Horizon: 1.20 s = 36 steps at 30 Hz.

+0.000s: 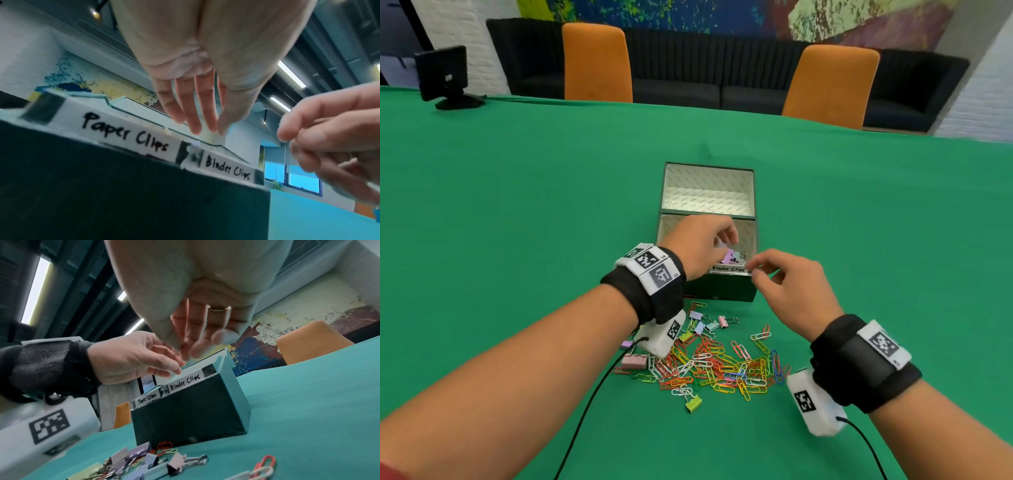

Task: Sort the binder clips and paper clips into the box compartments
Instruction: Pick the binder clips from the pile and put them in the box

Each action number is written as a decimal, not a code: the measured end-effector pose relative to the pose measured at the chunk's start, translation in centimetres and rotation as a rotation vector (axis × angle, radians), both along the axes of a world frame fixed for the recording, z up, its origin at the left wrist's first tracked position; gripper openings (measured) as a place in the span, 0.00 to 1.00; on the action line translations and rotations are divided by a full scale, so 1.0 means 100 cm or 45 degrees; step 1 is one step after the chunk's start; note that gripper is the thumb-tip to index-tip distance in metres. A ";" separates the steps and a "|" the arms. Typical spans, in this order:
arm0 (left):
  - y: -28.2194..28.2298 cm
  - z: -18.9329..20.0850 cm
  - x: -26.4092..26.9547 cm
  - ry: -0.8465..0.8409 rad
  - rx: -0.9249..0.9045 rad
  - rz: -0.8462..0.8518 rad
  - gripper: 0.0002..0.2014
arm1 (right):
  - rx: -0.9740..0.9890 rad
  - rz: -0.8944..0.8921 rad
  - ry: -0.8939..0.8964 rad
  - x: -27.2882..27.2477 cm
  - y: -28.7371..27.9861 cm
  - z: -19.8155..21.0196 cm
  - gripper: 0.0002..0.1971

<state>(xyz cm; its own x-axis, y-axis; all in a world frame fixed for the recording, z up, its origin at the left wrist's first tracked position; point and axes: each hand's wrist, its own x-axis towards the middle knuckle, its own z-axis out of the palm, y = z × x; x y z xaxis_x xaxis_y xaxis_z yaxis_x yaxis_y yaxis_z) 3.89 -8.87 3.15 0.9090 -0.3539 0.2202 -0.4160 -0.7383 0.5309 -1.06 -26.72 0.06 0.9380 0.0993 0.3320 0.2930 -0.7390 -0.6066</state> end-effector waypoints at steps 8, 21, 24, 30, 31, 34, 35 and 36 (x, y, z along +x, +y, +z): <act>0.047 0.000 -0.032 0.085 0.235 0.067 0.05 | 0.004 0.191 0.058 -0.003 0.026 -0.008 0.07; 0.102 -0.038 -0.084 0.463 0.612 0.195 0.17 | -0.703 0.496 0.302 0.008 0.100 -0.017 0.16; 0.098 -0.045 -0.096 0.491 0.696 0.125 0.23 | -0.783 0.522 0.381 0.015 0.113 -0.020 0.25; 0.098 -0.045 -0.097 0.507 0.673 0.041 0.18 | -0.903 0.502 0.346 0.019 0.121 -0.026 0.26; 0.098 -0.045 -0.097 0.510 0.661 0.028 0.16 | -0.887 0.482 0.369 0.019 0.119 -0.026 0.25; 0.097 -0.043 -0.099 0.455 0.603 0.011 0.13 | -0.846 0.445 0.409 0.017 0.110 -0.023 0.18; 0.096 -0.040 -0.098 0.422 0.586 0.013 0.12 | -0.831 0.442 0.408 0.017 0.107 -0.020 0.15; 0.095 -0.038 -0.098 0.382 0.575 0.013 0.12 | -0.813 0.437 0.398 0.016 0.104 -0.017 0.13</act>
<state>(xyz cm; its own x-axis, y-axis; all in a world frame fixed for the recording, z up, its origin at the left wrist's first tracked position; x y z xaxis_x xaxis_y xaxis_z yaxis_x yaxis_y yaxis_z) -5.88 0.68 -0.60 0.9125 -0.3437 -0.2217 -0.2862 -0.9238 0.2543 0.56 -16.35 -1.63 0.8608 0.4828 -0.1610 0.4535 -0.8713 -0.1877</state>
